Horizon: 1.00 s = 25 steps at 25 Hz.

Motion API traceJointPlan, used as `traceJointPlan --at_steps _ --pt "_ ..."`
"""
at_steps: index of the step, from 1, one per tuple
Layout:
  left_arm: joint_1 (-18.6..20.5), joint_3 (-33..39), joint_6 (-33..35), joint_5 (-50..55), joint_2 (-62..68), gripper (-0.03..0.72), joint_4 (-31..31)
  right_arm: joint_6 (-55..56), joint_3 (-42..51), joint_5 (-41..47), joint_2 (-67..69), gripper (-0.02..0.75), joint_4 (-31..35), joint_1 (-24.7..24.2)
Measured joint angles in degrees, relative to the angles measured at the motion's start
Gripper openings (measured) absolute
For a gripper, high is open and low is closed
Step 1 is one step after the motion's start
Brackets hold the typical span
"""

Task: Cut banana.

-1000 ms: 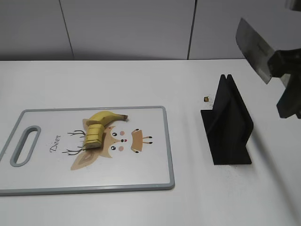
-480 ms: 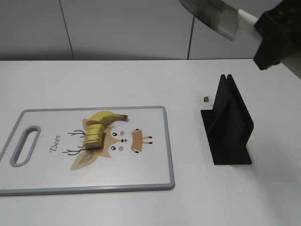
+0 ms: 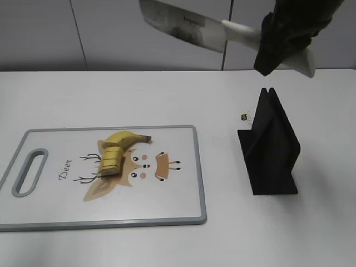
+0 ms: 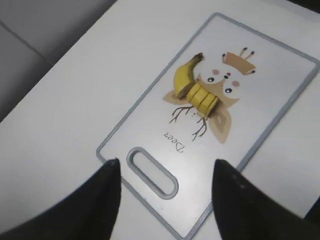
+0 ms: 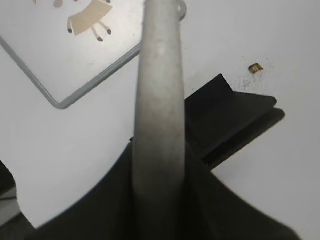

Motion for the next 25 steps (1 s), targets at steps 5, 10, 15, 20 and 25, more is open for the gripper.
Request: traceJointPlan --at_steps 5,10,15,20,25 --pt "-6.1 -9.6 8.5 4.0 12.4 0.564 1.7 -15.7 -0.1 -0.1 4.0 0.157 -0.7 3.8" --pt "-8.4 -15.5 12.3 4.5 21.7 0.564 5.7 -24.7 -1.9 -0.1 7.4 0.158 -0.7 8.6" --pt "-8.7 -16.9 15.2 6.5 27.9 0.564 5.9 -25.6 -6.0 -0.1 10.7 0.158 -0.1 10.9" --pt "-8.7 -16.9 15.5 5.6 32.4 0.561 6.3 -25.7 -7.0 -0.4 11.6 0.158 0.7 11.0" --pt "-8.7 -16.9 15.6 4.5 36.3 0.559 6.8 -25.7 -7.0 -1.5 11.6 0.157 0.9 11.0"
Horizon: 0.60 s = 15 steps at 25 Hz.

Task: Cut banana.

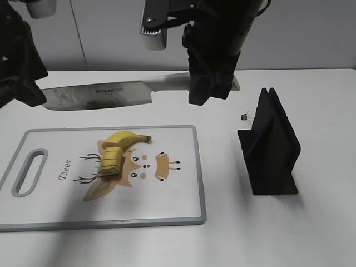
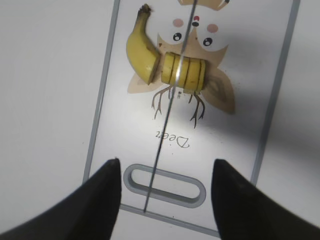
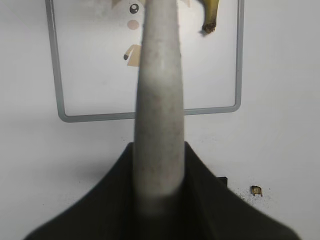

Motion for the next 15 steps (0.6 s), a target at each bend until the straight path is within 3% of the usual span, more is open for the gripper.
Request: traceJointPlan --at_steps 7,9,10,14,15 --pt "0.0 0.0 0.0 -3.2 4.0 0.542 0.9 0.0 0.0 -1.1 0.0 0.157 0.6 0.0" --pt "0.0 0.0 0.0 -3.2 4.4 0.493 1.5 0.0 0.0 -1.4 0.0 0.157 0.7 0.0" --pt "0.0 0.0 0.0 -3.2 4.6 0.448 2.0 0.0 0.0 -1.4 0.0 0.157 0.7 0.0" --pt "0.0 0.0 0.0 -3.3 5.3 0.095 4.0 0.0 0.0 -1.5 0.0 0.157 0.7 0.0" --pt "0.0 0.0 0.1 -3.3 5.3 0.044 4.2 0.1 0.0 -1.8 0.0 0.157 0.7 0.0"
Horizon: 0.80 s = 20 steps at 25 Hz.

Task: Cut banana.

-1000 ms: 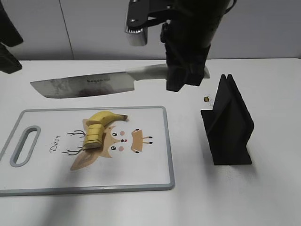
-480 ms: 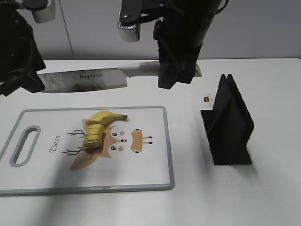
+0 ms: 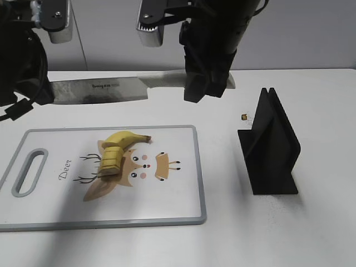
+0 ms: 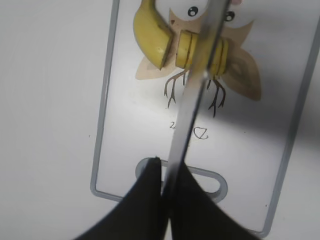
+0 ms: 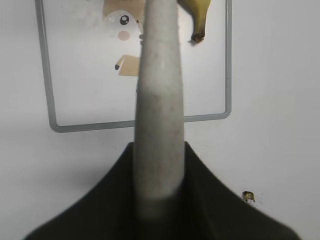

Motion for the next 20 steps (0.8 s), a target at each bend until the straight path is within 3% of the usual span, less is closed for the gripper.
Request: traceJointPlan --at_steps 3,11,20 --pt "0.0 0.0 1.1 -0.5 0.0 0.008 0.4 0.1 0.0 -0.6 0.1 0.157 -0.3 0.0" --pt "0.0 0.0 2.3 -5.3 3.6 0.007 2.4 10.3 -0.3 -0.4 5.1 0.166 -1.0 0.1" --pt "0.0 0.1 3.2 -10.0 12.2 0.008 2.7 14.1 -0.5 -1.1 13.2 0.173 -3.3 0.1"
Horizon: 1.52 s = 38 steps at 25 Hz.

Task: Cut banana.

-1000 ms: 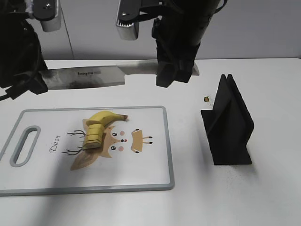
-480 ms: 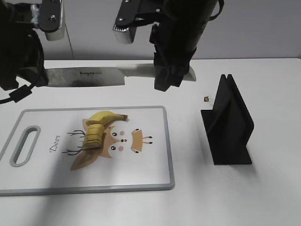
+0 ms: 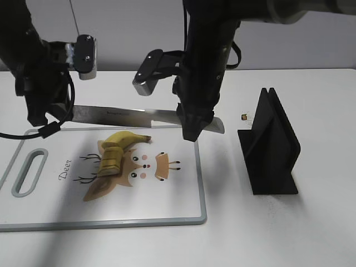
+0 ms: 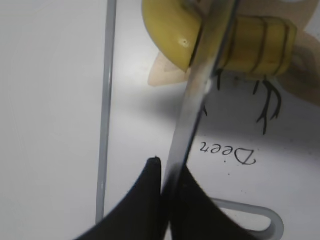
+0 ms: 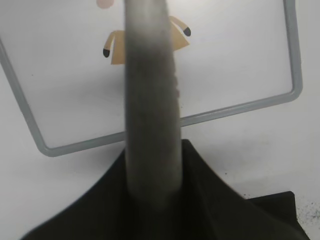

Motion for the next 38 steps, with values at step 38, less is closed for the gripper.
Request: traceJointPlan --at_steps 38 --pt "0.6 -0.6 0.4 -5.5 9.8 0.009 -1.5 0.7 -0.1 -5.2 7.1 0.173 -2.3 -0.2"
